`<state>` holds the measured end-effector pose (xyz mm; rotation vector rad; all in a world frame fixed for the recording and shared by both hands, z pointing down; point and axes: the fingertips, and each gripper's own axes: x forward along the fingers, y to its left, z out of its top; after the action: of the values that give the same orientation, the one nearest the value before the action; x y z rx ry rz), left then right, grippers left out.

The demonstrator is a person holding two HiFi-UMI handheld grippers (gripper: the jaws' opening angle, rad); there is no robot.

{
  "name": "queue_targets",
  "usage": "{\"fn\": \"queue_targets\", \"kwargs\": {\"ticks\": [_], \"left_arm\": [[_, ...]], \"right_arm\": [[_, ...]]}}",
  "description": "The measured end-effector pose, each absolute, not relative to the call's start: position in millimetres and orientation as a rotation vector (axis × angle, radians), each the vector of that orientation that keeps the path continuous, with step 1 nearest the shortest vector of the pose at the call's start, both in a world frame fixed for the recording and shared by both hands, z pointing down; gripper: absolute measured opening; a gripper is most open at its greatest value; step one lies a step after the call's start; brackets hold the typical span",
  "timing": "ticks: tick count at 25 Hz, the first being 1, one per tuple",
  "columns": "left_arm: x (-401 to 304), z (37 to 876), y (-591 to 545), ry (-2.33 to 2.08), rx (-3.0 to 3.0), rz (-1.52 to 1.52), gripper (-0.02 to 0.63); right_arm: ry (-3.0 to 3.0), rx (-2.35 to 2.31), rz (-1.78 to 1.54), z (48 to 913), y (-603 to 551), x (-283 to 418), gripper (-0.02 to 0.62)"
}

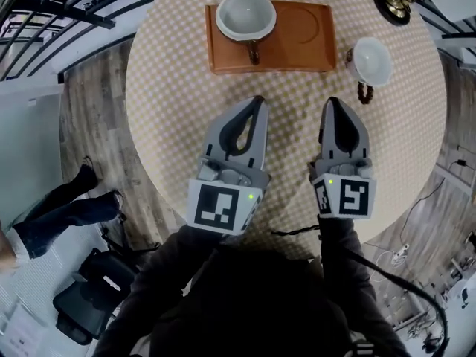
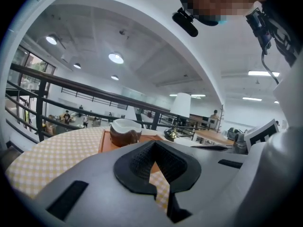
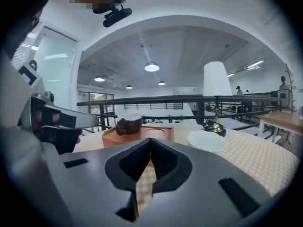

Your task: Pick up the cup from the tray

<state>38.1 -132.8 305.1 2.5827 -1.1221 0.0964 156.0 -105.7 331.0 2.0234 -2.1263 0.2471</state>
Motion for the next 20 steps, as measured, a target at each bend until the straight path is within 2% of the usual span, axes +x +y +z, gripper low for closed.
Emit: {"fn": "queue_targets", "kwargs": {"ticks": [8,20], "left_arm": [[12.9,297.1,-137.0,-1.206,2.563,0.06,0.005],[-1.2,300.8,-140.8,-1.206,2.544,0.036,0.006]], "right_arm": [[-2.346,1.829,0.161,302.7,-126.3,78.1,0.008],[-2.346,1.804,0.179,305.9,-142.7,64.0,0.008]]}}
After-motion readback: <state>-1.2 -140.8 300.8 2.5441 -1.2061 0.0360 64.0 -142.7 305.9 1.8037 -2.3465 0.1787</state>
